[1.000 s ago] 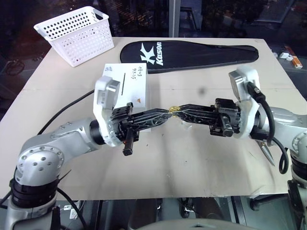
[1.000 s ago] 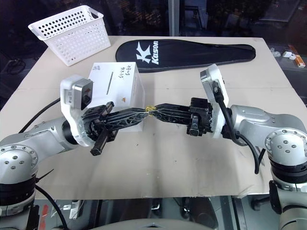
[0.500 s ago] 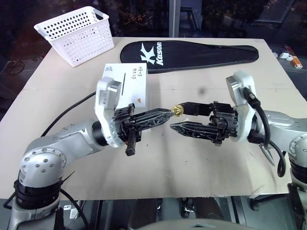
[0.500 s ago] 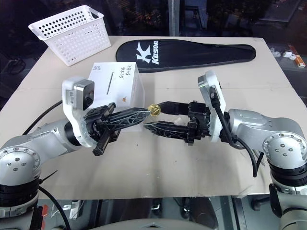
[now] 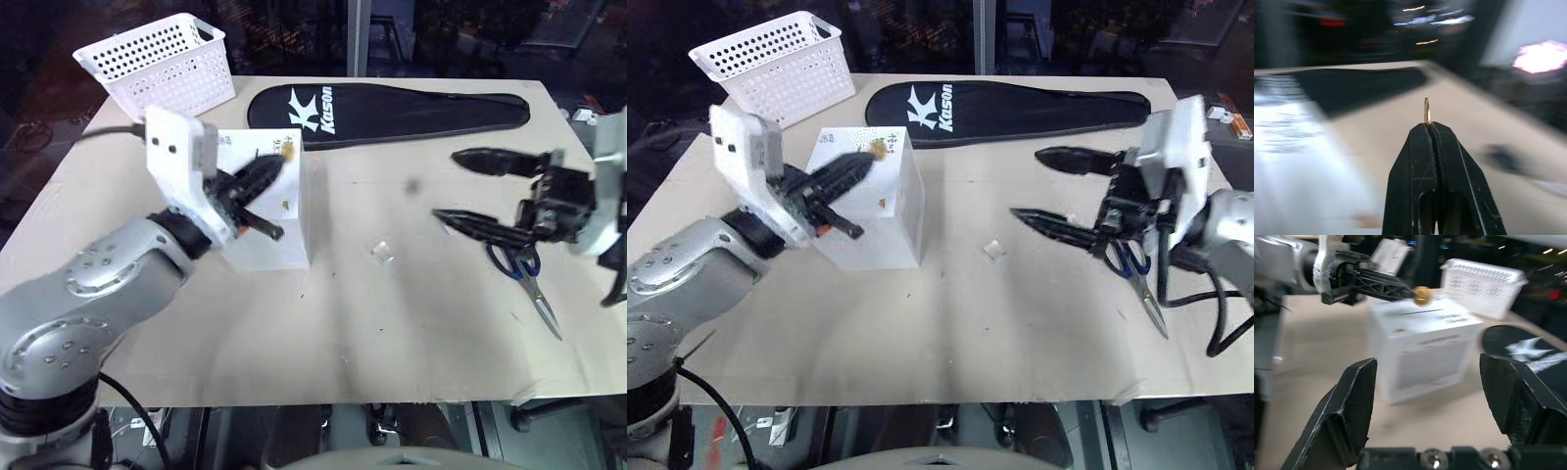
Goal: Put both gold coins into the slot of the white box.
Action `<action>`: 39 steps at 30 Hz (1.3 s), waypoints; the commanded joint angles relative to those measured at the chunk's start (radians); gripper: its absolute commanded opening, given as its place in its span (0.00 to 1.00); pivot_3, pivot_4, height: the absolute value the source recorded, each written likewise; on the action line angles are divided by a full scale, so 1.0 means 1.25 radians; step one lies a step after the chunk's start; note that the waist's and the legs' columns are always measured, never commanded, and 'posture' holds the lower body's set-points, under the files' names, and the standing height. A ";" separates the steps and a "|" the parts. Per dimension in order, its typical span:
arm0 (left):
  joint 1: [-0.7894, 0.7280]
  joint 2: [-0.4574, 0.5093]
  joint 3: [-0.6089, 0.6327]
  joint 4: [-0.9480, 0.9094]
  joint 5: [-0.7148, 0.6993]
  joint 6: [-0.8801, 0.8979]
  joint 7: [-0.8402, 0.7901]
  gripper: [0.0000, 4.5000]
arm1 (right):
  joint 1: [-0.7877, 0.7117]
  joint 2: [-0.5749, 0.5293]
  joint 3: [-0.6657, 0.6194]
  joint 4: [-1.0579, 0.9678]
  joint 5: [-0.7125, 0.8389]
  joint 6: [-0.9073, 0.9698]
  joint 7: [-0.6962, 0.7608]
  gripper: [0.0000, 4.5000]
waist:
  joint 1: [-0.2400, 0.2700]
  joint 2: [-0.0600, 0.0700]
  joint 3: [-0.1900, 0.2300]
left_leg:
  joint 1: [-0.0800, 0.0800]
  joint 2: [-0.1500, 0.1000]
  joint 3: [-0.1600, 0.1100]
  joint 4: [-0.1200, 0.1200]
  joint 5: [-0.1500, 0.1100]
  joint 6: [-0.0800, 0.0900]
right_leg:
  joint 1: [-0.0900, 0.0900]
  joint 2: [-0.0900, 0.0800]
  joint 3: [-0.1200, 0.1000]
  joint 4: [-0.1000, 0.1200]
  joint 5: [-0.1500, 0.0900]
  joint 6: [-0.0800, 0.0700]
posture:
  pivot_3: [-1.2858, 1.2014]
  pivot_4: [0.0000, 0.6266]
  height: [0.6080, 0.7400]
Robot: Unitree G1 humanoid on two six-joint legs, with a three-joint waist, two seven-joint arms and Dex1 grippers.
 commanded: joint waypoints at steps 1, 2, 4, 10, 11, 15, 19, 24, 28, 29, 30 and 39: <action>-0.047 0.053 -0.012 -0.004 -0.086 0.044 0.212 0.00 | -0.014 -0.022 -0.023 0.030 -0.045 -0.052 0.072 0.80 | 0.000 0.000 0.000 | 0.000 0.000 0.000 0.000 0.000 0.000 | 0.000 0.000 0.000 0.000 0.000 0.000 | 0.52 0.24 0.99; -0.055 0.072 -0.019 0.001 -0.109 0.053 0.262 0.00 | -0.017 -0.025 -0.024 0.040 -0.049 -0.056 0.085 0.80 | 0.000 0.000 0.000 | 0.000 0.000 0.000 0.000 0.000 0.000 | 0.000 0.000 0.000 0.000 0.000 0.000 | 0.52 0.24 0.99; -0.068 0.115 -0.034 0.021 -0.177 0.064 0.334 0.00 | -0.027 -0.029 -0.029 0.054 -0.050 -0.065 0.114 0.80 | 0.000 -0.001 0.001 | 0.000 0.000 0.000 0.000 0.000 0.000 | 0.000 0.000 0.000 0.000 0.000 0.000 | 0.52 0.24 0.99; -0.153 0.187 -0.136 0.109 -0.349 0.058 0.471 0.00 | -0.046 -0.024 -0.030 0.086 -0.062 -0.095 0.175 0.80 | 0.006 -0.001 0.001 | 0.000 0.000 0.000 0.000 0.000 -0.001 | 0.000 0.000 0.000 0.000 0.000 0.000 | 0.52 0.24 0.99; -0.169 0.191 -0.151 0.119 -0.361 0.057 0.485 0.00 | -0.047 -0.023 -0.031 0.088 -0.062 -0.097 0.181 0.80 | 0.007 -0.001 0.001 | 0.000 0.000 0.000 0.000 0.000 -0.001 | 0.000 0.000 0.000 0.000 0.000 0.000 | 0.52 0.24 0.99; -0.219 0.211 -0.199 0.149 -0.410 0.054 0.533 0.00 | -0.042 -0.023 -0.034 0.088 -0.063 -0.096 0.194 0.80 | 0.012 -0.001 0.001 | 0.000 0.000 0.000 0.001 0.000 -0.001 | 0.000 -0.001 0.000 0.000 0.000 0.000 | 0.52 0.24 0.99; -0.245 0.218 -0.224 0.170 -0.435 0.047 0.556 0.00 | -0.040 -0.022 -0.037 0.083 -0.054 -0.090 0.198 0.80 | 0.015 -0.001 0.001 | 0.000 0.000 0.000 0.001 0.000 -0.001 | 0.000 -0.001 0.000 0.000 0.000 0.000 | 0.52 0.24 0.99; -0.262 0.218 -0.249 0.179 -0.463 0.042 0.568 0.00 | -0.035 -0.027 -0.042 0.082 -0.052 -0.085 0.206 0.80 | 0.016 -0.001 0.001 | 0.000 0.000 0.000 0.001 0.000 -0.001 | 0.001 -0.001 0.000 0.000 0.000 0.000 | 0.52 0.24 0.99; -0.272 0.208 -0.260 0.182 -0.472 0.034 0.569 0.00 | -0.036 -0.030 -0.043 0.081 -0.049 -0.081 0.208 0.80 | 0.017 -0.001 0.001 | 0.000 0.000 0.000 0.001 0.000 -0.001 | 0.001 -0.001 0.000 0.000 0.000 0.000 | 0.52 0.24 0.99; -0.275 0.207 -0.264 0.183 -0.475 0.033 0.569 0.00 | -0.036 -0.030 -0.044 0.080 -0.048 -0.080 0.208 0.80 | 0.016 -0.001 0.001 | 0.000 0.000 0.000 0.001 0.001 -0.001 | 0.001 -0.001 0.000 0.000 0.000 0.000 | 0.52 0.24 0.99; -0.279 0.206 -0.268 0.182 -0.475 0.033 0.565 0.00 | -0.036 -0.031 -0.045 0.079 -0.047 -0.079 0.208 0.80 | 0.016 -0.001 0.001 | 0.000 0.000 0.000 0.001 0.001 -0.001 | 0.001 -0.001 0.000 0.000 0.000 0.000 | 0.52 0.24 0.99; -0.301 0.181 -0.294 0.209 -0.474 0.033 0.558 0.00 | -0.030 -0.041 -0.054 0.066 -0.040 -0.065 0.197 0.80 | 0.016 -0.001 0.001 | 0.000 0.000 0.000 0.002 0.001 -0.001 | 0.001 -0.001 0.000 0.001 0.000 0.000 | 0.52 0.24 0.99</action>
